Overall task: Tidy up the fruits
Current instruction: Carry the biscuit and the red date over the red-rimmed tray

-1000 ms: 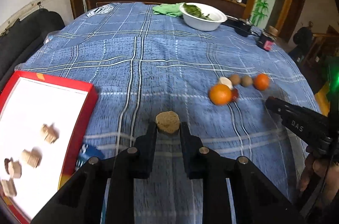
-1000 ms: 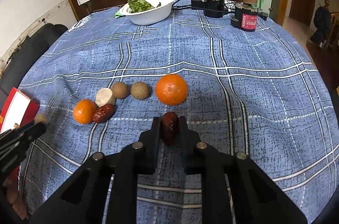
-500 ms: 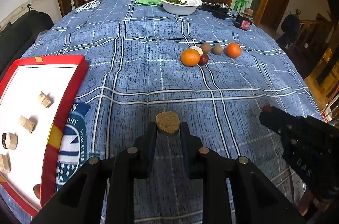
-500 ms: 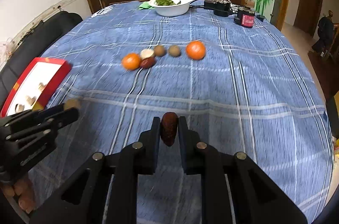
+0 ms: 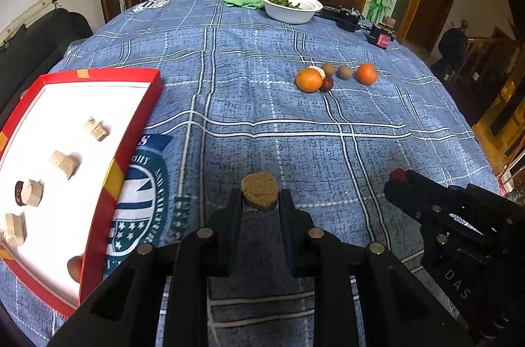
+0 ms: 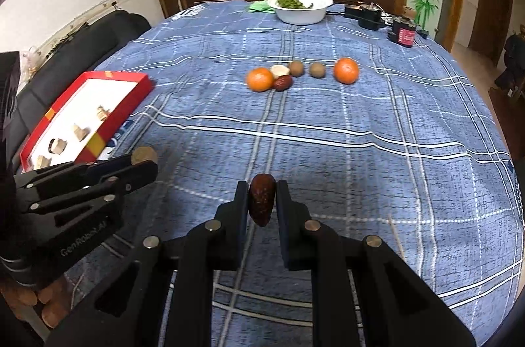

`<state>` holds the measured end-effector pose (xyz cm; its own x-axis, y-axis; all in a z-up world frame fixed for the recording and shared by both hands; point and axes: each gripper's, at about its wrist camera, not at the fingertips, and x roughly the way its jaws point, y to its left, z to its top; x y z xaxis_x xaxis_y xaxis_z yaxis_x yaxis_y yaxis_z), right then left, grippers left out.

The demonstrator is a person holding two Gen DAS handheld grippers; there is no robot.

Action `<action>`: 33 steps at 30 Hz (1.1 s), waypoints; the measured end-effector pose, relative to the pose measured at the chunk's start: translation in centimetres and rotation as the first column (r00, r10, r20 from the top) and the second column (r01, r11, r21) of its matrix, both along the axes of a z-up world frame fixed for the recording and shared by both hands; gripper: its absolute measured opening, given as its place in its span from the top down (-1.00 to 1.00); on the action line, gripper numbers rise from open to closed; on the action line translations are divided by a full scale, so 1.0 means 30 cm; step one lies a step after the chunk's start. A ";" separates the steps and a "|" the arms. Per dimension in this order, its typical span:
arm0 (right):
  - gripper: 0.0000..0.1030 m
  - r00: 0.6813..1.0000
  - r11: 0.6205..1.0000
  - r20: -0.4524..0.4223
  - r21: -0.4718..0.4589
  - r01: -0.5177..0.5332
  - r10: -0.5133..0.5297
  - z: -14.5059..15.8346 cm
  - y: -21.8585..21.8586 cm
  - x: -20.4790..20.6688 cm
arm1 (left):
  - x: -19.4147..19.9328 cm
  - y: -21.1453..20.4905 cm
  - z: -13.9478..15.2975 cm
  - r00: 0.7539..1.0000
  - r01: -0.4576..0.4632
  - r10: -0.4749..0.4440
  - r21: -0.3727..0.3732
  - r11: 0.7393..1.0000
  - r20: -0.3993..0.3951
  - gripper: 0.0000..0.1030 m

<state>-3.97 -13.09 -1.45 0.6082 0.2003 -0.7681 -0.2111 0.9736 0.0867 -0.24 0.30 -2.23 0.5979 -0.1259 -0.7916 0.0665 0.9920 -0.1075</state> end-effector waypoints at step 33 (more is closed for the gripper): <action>0.64 0.996 0.996 0.024 -0.022 -0.087 0.088 0.028 0.126 -0.024 | -0.065 0.137 0.040 0.997 -0.076 0.077 -0.032 0.997 0.027 0.60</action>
<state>-4.69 -9.31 -0.60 0.6081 0.2376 -0.7575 -0.2973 0.9529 0.0602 -2.20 4.42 -1.02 0.6290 -0.1031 -0.7706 -0.0062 0.9905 -0.1375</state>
